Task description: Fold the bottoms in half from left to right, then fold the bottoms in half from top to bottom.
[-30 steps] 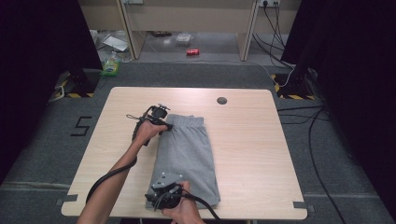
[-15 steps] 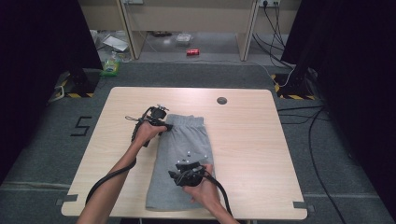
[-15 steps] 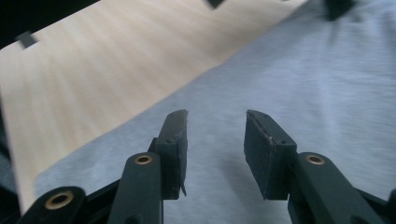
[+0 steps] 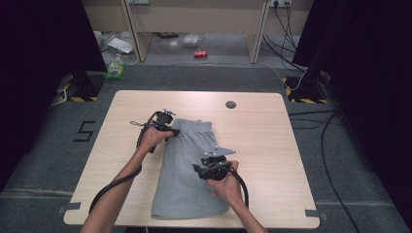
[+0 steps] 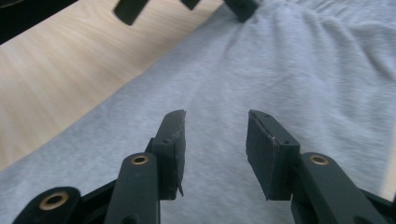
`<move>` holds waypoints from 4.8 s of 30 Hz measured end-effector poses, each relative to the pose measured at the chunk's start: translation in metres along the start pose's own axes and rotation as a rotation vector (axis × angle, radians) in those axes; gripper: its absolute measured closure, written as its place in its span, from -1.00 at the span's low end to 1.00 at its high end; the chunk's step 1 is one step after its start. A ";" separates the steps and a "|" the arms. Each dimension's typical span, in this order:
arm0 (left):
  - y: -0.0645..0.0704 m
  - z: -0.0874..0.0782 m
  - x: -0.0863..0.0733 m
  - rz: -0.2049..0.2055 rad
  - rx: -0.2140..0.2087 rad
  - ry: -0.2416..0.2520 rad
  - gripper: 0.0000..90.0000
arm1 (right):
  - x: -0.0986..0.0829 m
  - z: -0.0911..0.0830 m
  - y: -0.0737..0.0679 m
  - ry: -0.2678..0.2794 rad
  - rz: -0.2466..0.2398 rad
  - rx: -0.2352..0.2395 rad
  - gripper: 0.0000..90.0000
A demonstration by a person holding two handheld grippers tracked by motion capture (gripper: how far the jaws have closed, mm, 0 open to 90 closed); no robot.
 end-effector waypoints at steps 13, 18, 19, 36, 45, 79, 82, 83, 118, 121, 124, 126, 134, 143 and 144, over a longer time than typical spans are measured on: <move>0.000 0.000 0.000 -0.002 0.003 0.001 0.41 | 0.007 0.001 0.039 0.010 0.032 -0.062 0.25; 0.000 0.000 0.000 0.000 0.000 -0.001 0.41 | 0.009 0.003 0.053 0.012 0.043 -0.080 0.23; 0.000 0.000 0.000 -0.001 0.000 0.000 0.41 | 0.010 0.003 0.056 0.013 0.047 -0.085 0.23; 0.000 0.000 0.000 -0.002 -0.001 0.004 0.41 | 0.030 0.023 0.090 0.017 0.062 -0.136 0.20; 0.000 0.000 0.000 -0.006 0.000 0.007 0.41 | 0.034 0.028 0.103 0.026 0.076 -0.158 0.18; 0.000 0.000 0.000 -0.007 -0.002 0.007 0.41 | 0.056 0.058 0.121 0.006 0.116 -0.195 0.00; 0.000 0.000 -0.001 -0.006 -0.001 0.008 0.41 | 0.059 0.060 0.122 0.005 0.116 -0.197 -0.01; 0.000 0.000 -0.001 -0.006 -0.001 0.008 0.41 | 0.059 0.061 0.122 0.002 0.113 -0.196 -0.02; 0.000 0.000 -0.001 -0.011 0.002 0.018 0.41 | 0.046 0.104 0.124 -0.110 0.149 -0.174 0.07; 0.000 -0.001 -0.002 -0.009 0.001 0.020 0.42 | 0.046 0.105 0.123 -0.100 0.164 -0.150 0.26; 0.000 -0.001 -0.002 -0.005 -0.001 0.022 0.43 | 0.046 0.106 0.123 -0.096 0.170 -0.139 0.46; 0.000 0.000 -0.001 -0.008 -0.009 0.017 0.45 | 0.045 0.106 0.124 -0.095 0.180 -0.133 0.59; -0.002 -0.001 0.005 -0.044 -0.041 0.037 0.59 | 0.054 0.103 0.127 -0.047 0.188 -0.119 0.75; -0.002 -0.022 0.042 -0.023 -0.041 0.117 0.60 | 0.082 0.094 0.135 0.023 0.143 -0.131 0.76; -0.001 -0.026 0.047 -0.025 -0.044 0.129 0.60 | 0.086 0.092 0.136 0.035 0.145 -0.132 0.76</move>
Point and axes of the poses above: each handheld gripper's, and its own axes: z roughly forward along the jaws, x roughly out of its top, y roughly to its right, the point moved 6 cm from there along z, roughly forward along the jaws, and after that the axes turned 8 degrees about y, right-handed, at the moved point
